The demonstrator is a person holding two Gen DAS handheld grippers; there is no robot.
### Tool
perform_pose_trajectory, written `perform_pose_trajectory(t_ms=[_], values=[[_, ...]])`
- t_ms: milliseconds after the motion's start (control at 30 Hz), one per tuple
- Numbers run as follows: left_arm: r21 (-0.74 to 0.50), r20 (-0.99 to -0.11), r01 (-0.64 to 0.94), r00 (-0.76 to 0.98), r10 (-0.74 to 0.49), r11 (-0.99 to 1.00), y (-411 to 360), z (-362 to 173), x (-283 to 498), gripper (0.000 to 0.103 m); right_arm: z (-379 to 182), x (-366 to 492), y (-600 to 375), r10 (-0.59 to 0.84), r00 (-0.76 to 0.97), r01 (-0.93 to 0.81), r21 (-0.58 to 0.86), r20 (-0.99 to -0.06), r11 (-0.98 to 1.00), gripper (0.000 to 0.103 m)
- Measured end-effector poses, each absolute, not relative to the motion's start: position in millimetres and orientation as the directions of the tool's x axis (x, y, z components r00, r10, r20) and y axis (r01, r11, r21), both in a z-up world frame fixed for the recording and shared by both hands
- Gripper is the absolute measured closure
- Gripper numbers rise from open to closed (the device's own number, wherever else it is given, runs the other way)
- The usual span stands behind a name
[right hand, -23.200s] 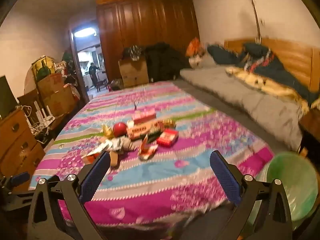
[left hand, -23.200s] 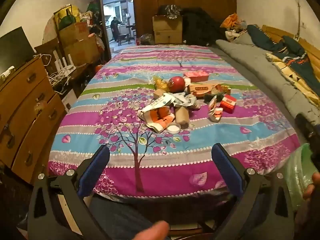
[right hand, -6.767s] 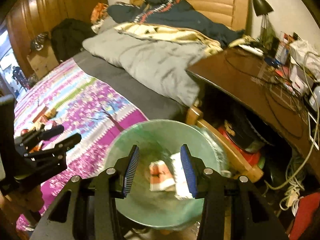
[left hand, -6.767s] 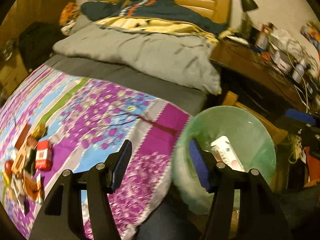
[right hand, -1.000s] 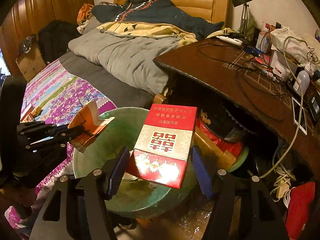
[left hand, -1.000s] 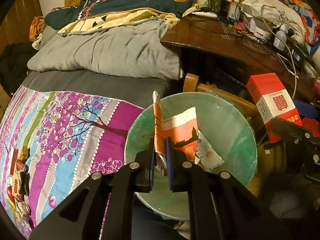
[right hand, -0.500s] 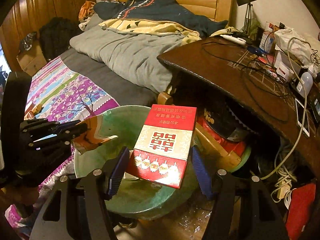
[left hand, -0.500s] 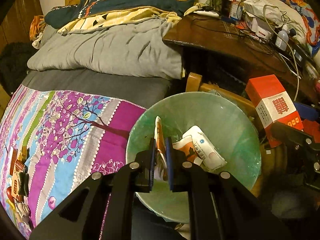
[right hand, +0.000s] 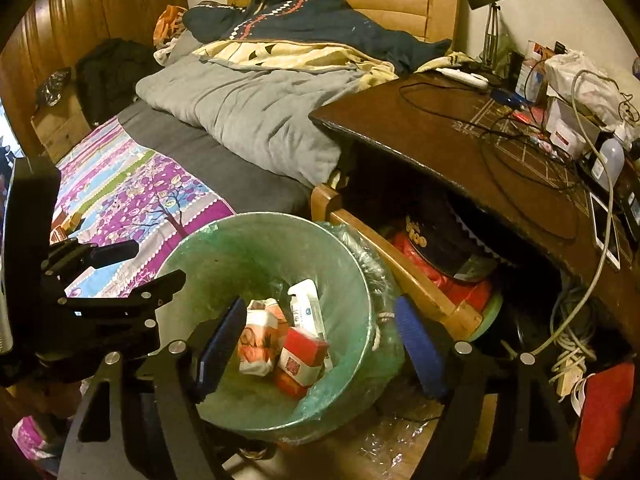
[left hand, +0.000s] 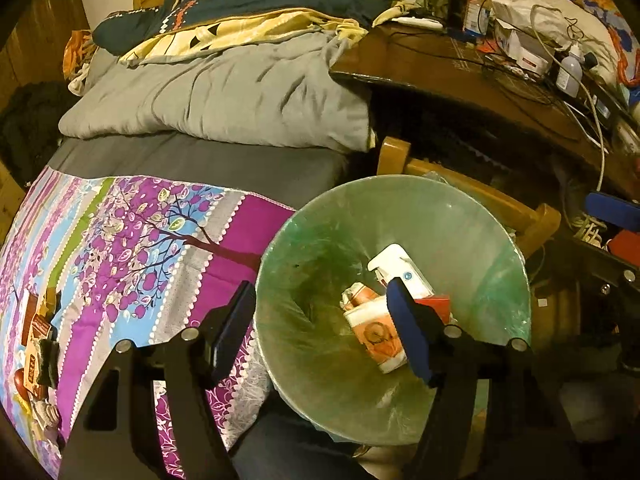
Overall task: Collect trash
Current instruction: 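Move both tools back to the trash on the bed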
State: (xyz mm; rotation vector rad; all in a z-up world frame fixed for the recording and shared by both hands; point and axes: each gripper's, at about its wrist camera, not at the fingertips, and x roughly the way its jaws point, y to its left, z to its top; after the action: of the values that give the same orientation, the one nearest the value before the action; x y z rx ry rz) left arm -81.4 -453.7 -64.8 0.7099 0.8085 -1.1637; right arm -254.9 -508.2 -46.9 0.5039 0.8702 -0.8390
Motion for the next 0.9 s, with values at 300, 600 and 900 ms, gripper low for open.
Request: perform_pose_trajectory(t_ms=[300, 600, 900], values=[[0.067, -0.831, 0.965, 0.195, -0.520, 0.255, -448, -58, -83, 0.038, -51, -260, -502, -0.431, 0.330, 0.822, 0.031, -0.840, 0.569, 0.025], [0.059, -0.822, 0.962, 0.198, -0.534, 0.266, -443, -52, -79, 0.038, -48, -260, -496, -0.448, 0.301, 0.838, 0.009, -0.842, 0.546, 0.025], [0.052, -0.813, 0.957, 0.206, -0.544, 0.286, -438, -46, -74, 0.038, -48, -256, -497, -0.454, 0.264, 0.856, -0.010, -0.851, 0.517, 0.025]])
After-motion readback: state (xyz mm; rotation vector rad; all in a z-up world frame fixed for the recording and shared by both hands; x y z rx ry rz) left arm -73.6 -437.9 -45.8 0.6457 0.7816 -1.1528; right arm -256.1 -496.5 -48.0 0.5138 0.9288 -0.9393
